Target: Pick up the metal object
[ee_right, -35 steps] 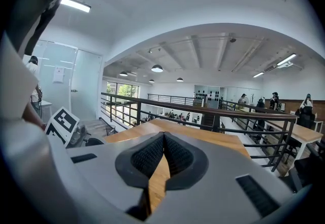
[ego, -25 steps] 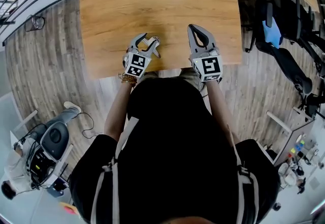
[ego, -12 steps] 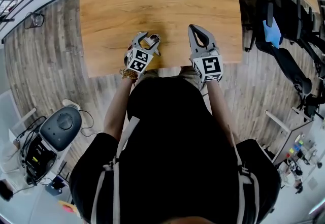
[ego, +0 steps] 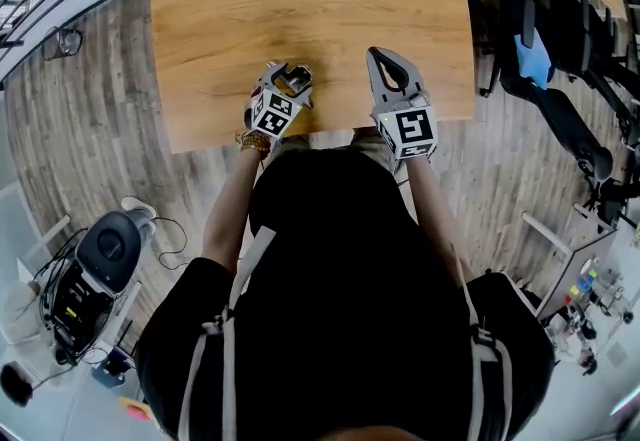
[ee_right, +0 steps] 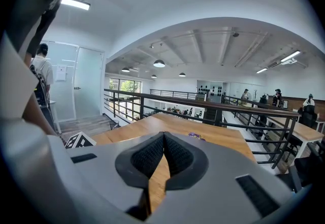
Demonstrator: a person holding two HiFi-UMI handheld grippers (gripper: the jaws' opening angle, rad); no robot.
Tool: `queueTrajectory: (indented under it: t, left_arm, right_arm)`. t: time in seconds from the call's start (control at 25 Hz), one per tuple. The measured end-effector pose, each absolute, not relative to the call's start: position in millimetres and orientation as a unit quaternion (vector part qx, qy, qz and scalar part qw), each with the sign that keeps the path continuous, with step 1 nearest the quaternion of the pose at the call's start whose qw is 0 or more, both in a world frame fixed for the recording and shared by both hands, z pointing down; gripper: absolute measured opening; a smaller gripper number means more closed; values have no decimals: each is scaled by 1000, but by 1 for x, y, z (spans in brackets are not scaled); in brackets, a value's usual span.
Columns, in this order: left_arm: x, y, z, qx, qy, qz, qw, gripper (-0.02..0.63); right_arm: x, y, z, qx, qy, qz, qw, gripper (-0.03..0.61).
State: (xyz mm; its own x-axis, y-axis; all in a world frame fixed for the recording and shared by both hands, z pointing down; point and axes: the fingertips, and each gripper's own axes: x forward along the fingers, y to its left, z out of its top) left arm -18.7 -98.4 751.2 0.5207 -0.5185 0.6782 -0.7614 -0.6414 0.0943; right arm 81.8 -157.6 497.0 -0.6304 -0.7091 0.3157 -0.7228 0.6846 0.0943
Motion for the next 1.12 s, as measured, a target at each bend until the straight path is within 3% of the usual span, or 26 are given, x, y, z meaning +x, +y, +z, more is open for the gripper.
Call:
queueTrajectory:
  t: [0.48, 1.12]
  left_arm:
    - [-11, -97, 777, 839, -356, 350, 217, 377]
    - [-4, -100, 805, 803, -302, 462, 225, 354]
  right_arm:
    - [80, -159, 499, 394, -903, 23, 169, 0]
    - [68, -162, 501, 384, -907, 24, 173, 0]
